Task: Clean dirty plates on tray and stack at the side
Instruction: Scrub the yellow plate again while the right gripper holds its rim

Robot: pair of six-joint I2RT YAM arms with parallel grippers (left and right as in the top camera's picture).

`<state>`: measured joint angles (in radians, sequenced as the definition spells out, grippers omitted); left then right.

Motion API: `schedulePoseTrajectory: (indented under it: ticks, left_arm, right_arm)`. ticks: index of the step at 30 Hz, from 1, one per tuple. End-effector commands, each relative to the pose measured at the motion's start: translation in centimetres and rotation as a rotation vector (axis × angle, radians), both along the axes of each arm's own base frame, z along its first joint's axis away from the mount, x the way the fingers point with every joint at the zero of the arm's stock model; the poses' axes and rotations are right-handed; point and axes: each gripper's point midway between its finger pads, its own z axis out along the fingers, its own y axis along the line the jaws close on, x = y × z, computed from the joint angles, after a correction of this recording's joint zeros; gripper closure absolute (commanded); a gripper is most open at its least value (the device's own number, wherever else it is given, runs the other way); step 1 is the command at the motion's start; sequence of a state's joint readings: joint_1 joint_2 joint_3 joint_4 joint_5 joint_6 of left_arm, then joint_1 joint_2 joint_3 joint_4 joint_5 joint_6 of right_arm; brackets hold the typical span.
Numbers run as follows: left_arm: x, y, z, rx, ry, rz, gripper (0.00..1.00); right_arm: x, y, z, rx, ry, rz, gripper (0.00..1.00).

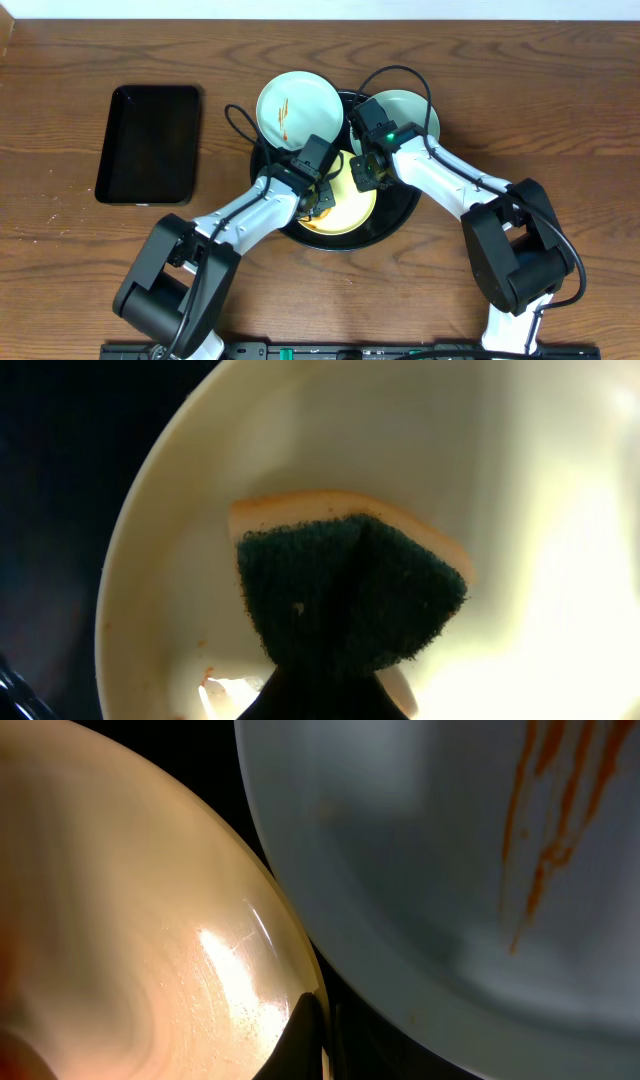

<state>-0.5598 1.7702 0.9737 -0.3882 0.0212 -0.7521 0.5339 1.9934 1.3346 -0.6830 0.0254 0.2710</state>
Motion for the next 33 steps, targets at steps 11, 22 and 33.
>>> schedulePoseTrajectory:
  ticks: [11,22,33]
  left_arm:
    - [2.4,5.6,0.6,0.431,-0.155,-0.147,0.93]
    - [3.2,4.4,1.0,0.422,-0.209,-0.19,0.93]
    - [-0.8,-4.2,-0.2,-0.055,-0.035,-0.178,0.93]
  right_arm:
    - [-0.2,-0.8,0.2,-0.038,-0.008,-0.025,0.99]
    - [-0.4,-0.8,0.1,-0.041,-0.002,-0.025,0.99]
    - [-0.5,-0.9,0.1,-0.045,0.004,-0.024,0.99]
